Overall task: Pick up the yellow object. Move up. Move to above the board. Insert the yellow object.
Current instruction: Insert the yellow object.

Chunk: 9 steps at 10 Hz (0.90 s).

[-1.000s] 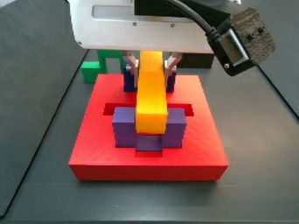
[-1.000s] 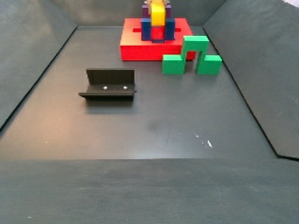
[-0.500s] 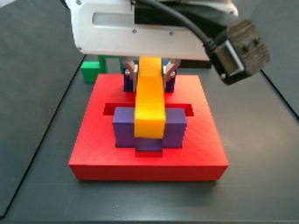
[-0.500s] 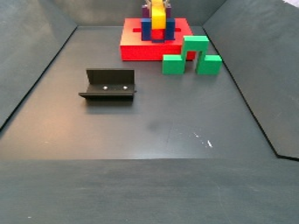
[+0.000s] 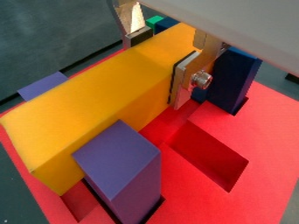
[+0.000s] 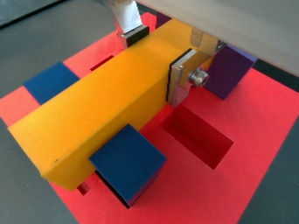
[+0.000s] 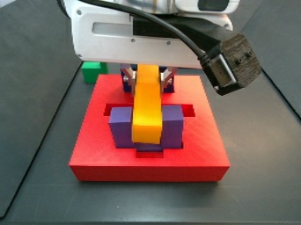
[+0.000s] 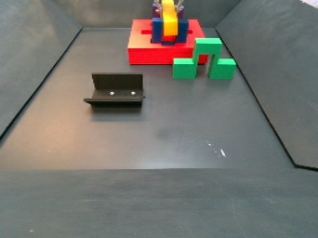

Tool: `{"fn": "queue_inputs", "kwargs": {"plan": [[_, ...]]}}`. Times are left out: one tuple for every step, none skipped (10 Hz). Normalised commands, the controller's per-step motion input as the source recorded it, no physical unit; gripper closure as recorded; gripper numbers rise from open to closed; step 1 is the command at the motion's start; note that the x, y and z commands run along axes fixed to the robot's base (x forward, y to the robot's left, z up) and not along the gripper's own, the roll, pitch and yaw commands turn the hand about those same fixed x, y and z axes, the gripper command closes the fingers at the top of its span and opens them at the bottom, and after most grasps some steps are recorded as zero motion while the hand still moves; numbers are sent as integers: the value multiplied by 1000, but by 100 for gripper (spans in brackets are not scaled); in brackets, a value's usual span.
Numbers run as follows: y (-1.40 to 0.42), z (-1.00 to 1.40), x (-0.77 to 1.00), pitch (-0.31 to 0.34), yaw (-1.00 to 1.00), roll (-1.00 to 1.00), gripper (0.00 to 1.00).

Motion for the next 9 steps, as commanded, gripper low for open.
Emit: {"fn": "queue_inputs", "kwargs": {"plan": [[-49, -180, 29, 0, 0, 0, 100], [-49, -171, 51, 0, 0, 0, 100], [-43, -177, 63, 0, 0, 0, 100], [-37, -163, 57, 13, 0, 0, 100], [-29, -154, 54, 19, 0, 0, 100], [-26, -171, 57, 26, 0, 0, 100], [-9, -189, 51, 23, 0, 0, 100], [-17, -189, 66, 20, 0, 0, 100], [-9, -200, 51, 20, 0, 0, 100]]}}
